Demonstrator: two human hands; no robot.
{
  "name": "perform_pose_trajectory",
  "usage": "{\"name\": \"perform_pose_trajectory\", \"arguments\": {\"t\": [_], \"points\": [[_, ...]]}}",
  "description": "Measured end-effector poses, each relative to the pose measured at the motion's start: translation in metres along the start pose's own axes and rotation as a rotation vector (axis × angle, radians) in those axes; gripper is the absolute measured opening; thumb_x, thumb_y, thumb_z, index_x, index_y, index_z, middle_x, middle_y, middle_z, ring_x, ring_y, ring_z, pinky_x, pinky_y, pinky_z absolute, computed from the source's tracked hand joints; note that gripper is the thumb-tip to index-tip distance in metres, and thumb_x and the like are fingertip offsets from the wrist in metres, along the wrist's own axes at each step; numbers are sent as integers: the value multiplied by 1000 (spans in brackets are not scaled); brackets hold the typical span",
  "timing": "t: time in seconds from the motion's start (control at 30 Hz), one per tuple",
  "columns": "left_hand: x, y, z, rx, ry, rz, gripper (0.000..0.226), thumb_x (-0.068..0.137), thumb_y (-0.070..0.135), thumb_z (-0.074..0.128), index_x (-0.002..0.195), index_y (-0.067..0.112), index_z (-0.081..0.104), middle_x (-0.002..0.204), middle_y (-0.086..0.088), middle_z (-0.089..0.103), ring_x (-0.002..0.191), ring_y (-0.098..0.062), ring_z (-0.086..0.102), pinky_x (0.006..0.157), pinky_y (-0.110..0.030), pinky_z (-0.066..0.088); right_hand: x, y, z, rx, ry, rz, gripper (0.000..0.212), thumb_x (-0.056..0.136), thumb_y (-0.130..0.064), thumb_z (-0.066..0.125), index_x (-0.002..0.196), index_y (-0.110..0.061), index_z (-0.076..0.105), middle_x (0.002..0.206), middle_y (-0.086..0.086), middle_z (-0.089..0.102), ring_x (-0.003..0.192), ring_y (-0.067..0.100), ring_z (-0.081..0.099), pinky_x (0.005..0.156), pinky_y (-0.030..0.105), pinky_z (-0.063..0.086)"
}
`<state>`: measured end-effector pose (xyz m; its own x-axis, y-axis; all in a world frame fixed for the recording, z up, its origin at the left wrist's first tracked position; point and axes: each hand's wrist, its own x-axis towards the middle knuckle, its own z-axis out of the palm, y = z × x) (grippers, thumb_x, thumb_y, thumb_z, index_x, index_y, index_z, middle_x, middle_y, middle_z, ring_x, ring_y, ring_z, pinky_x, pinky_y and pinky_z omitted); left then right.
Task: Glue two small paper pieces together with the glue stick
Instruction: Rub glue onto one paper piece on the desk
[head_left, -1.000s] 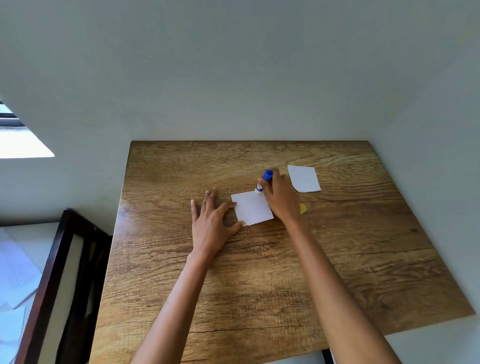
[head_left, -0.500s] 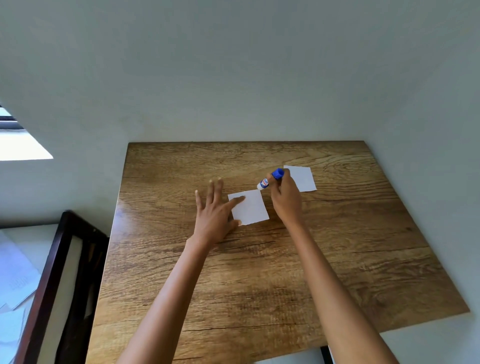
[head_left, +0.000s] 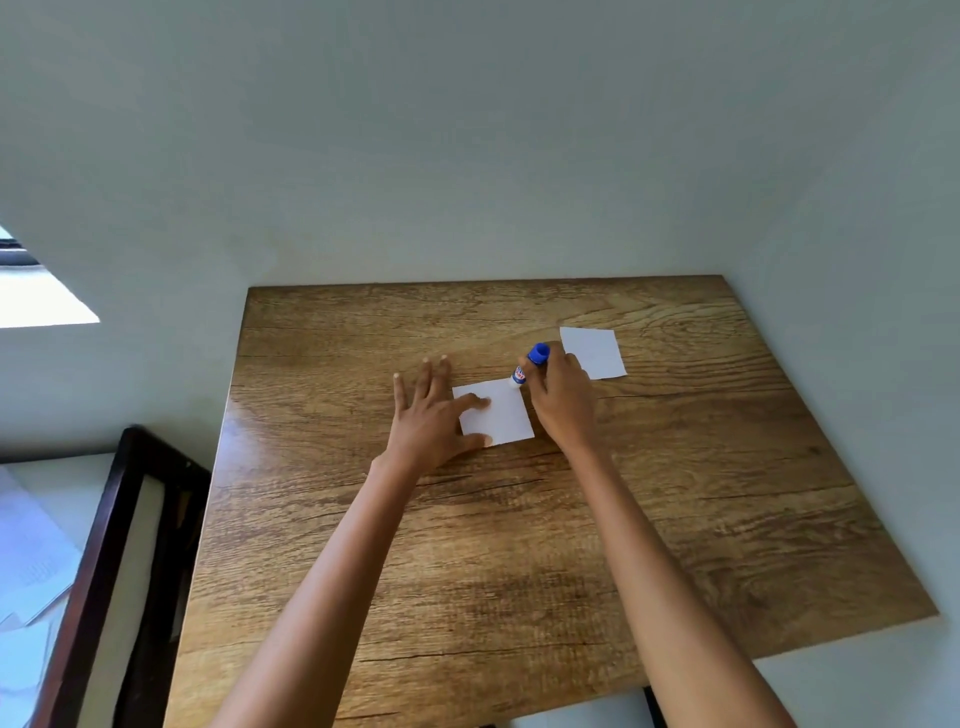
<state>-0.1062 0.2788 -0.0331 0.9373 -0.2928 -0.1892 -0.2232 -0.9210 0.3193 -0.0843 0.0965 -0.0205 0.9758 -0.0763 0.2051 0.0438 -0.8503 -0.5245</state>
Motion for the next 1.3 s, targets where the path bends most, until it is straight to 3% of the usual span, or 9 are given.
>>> {"name": "perform_pose_trajectory", "arguments": {"t": [0.3,0.7,1.13,1.3], "points": [[-2,3,9,-20,66,-10,62,77,60,58,133,41,38,157,-12,-10,142,-32,-19,108,-58,-15,0,-5,-3,-22,-27,-9,38,94,-42,46,107,-7,51,88,12,61,79,26,56,67,40,46],[-5,4,7,-60,59,-15,60,78,59,57,132,40,39,158,-11,-8,143,-32,-17,109,-60,-13,-31,-1,-14,-27,-31,-46,31,94,-41,46,96,-10,51,74,-3,50,72,19,50,60,29,32],[-10,1,12,-152,92,-10,56,80,56,58,132,41,42,158,-8,-4,143,-30,-16,108,-58,-16,-65,3,-27,20,-28,6,31,93,-39,49,98,-9,53,78,2,54,75,22,53,70,38,44],[-11,1,12,-290,101,-12,41,89,48,49,130,43,45,158,-6,-1,144,-25,-15,109,-53,-19,-70,-7,-30,155,124,65,31,93,-38,49,95,-8,54,80,-1,53,76,20,51,71,36,43]]}}
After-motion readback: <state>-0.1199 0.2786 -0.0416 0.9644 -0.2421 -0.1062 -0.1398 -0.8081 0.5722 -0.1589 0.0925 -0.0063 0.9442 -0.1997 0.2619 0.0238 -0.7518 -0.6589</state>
